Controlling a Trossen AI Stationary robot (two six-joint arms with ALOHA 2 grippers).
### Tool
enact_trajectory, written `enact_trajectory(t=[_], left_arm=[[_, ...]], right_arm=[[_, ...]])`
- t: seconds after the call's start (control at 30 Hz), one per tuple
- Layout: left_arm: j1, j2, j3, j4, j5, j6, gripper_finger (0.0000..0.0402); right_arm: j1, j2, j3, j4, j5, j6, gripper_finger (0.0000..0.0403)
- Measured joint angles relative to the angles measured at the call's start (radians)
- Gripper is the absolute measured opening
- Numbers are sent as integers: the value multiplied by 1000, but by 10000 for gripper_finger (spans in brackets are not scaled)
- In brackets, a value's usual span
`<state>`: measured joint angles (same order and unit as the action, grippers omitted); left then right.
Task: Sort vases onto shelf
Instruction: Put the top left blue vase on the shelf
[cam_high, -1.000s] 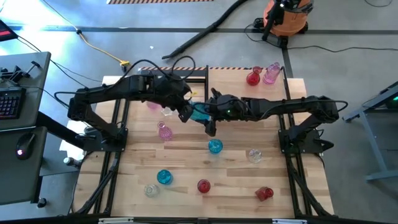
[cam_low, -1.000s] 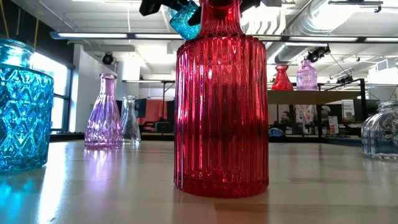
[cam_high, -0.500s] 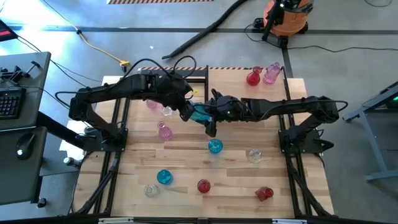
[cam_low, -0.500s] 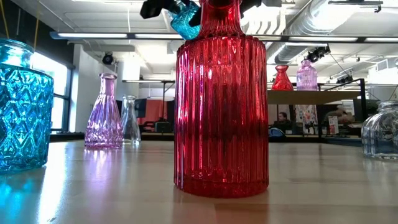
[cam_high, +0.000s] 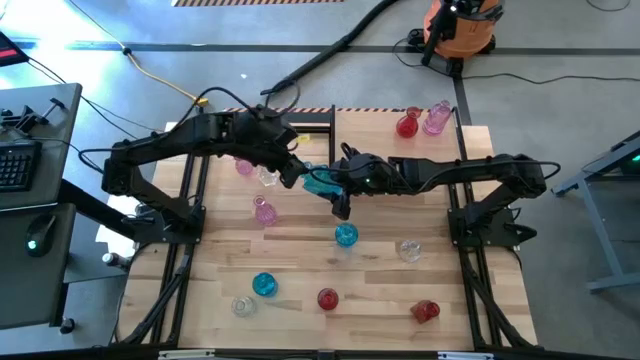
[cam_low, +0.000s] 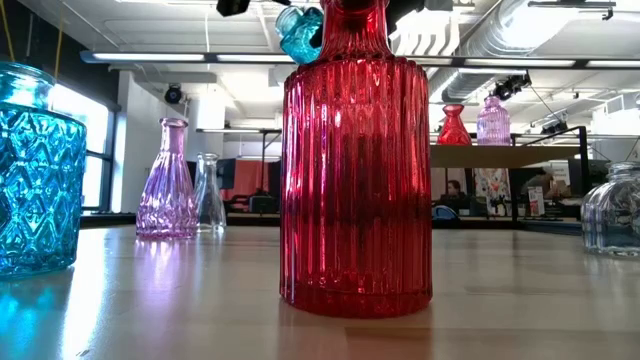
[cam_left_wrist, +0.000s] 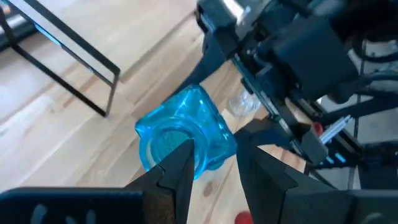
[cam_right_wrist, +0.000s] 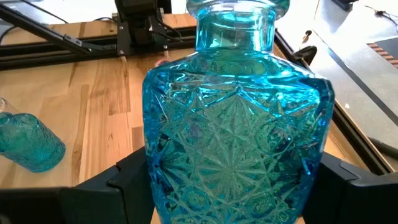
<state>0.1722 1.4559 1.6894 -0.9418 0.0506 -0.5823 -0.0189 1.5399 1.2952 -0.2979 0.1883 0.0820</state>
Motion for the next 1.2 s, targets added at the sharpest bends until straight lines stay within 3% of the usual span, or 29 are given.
enact_trajectory(t=[0.3,1.2], left_arm=[[0,-77,1,23,-67,47,113],[0,-279,1,1,-74,308,113]], right_arm=[[-19,-61,0,-6,13,52,268],[-171,-241,0,-12,409,227,269]])
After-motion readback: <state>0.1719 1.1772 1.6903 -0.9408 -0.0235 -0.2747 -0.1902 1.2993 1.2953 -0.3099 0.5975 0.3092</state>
